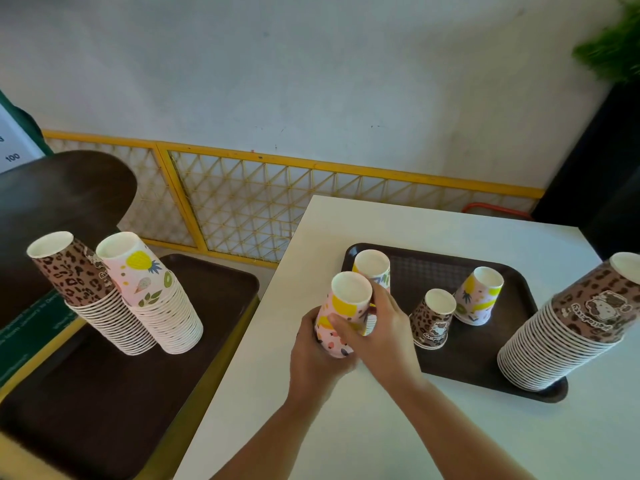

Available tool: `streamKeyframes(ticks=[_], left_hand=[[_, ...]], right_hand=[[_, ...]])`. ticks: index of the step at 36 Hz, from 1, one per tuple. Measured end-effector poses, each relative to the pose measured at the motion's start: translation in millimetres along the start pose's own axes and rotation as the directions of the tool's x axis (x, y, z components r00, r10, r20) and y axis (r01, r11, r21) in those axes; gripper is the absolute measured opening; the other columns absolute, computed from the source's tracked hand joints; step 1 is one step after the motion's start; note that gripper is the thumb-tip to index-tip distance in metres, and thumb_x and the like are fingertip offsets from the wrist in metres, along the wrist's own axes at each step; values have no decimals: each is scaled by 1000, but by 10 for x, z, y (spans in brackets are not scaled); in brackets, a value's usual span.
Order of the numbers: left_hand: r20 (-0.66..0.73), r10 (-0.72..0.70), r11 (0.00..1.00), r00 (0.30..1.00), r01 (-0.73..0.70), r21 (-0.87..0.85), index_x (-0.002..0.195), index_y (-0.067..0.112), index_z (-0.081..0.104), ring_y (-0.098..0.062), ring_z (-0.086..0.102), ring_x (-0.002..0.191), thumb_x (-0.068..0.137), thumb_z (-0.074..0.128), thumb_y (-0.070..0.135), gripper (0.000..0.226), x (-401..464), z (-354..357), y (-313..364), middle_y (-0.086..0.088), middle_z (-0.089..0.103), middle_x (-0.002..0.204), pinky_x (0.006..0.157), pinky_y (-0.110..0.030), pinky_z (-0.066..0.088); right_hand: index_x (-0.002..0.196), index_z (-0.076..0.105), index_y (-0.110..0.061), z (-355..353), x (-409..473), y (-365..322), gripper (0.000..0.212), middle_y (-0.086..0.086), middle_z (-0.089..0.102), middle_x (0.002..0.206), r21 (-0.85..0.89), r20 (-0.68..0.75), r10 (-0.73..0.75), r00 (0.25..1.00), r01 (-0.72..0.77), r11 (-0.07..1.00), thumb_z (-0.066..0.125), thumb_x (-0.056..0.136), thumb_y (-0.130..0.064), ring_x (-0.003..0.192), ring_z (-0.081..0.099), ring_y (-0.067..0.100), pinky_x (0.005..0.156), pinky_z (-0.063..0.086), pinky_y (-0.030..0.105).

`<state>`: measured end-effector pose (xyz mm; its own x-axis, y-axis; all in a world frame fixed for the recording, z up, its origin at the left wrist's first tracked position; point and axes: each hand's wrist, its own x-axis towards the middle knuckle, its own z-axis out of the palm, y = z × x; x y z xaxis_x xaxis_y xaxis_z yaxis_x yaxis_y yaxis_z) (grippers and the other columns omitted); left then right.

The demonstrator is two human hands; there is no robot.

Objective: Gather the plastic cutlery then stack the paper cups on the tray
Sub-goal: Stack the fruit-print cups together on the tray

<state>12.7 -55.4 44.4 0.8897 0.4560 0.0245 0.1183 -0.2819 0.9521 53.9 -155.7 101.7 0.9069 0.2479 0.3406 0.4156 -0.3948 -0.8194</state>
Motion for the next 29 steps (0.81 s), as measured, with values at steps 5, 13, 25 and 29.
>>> streamKeyframes(ticks=[5, 13, 25, 29], left_hand=[[29, 51, 997, 998, -53, 55, 112, 41, 39, 7, 55, 98, 41, 80, 55, 84, -39, 14, 23, 29, 51, 107, 76, -2, 46], [26, 34, 997, 999, -36, 62, 109, 28, 49, -1, 59, 94, 49, 91, 21, 74, -33, -44, -47, 15, 62, 100, 66, -4, 45], [-19, 44, 998, 999, -43, 41, 108, 27, 46, -7, 59, 96, 52, 91, 17, 73, -58, -71, 13, 17, 58, 102, 69, -2, 47], [-35, 49, 998, 998, -48, 35, 110, 26, 49, -8, 59, 97, 51, 91, 16, 73, -51, -67, 14, 15, 60, 103, 69, -3, 47]], right_hand=[[122, 53, -13, -74, 69, -11, 59, -11, 60, 105, -17, -13, -27, 1000, 27, 999, 78, 70, -28, 96, 57, 6, 76, 40, 2], [116, 56, -17, -245, 282, -195, 52, -9, 64, 102, 61, -74, -74, 995, 79, 995, 78, 70, -25, 90, 58, -9, 76, 46, 6], [119, 53, -11, -541, 764, -400, 64, 1, 63, 106, 62, -331, -147, 932, 177, 982, 68, 69, -48, 92, 60, 9, 77, 52, 20], [125, 50, -9, -433, 763, -203, 59, 5, 61, 115, 10, -284, -122, 951, 130, 991, 74, 74, -29, 98, 57, 9, 79, 49, 15]])
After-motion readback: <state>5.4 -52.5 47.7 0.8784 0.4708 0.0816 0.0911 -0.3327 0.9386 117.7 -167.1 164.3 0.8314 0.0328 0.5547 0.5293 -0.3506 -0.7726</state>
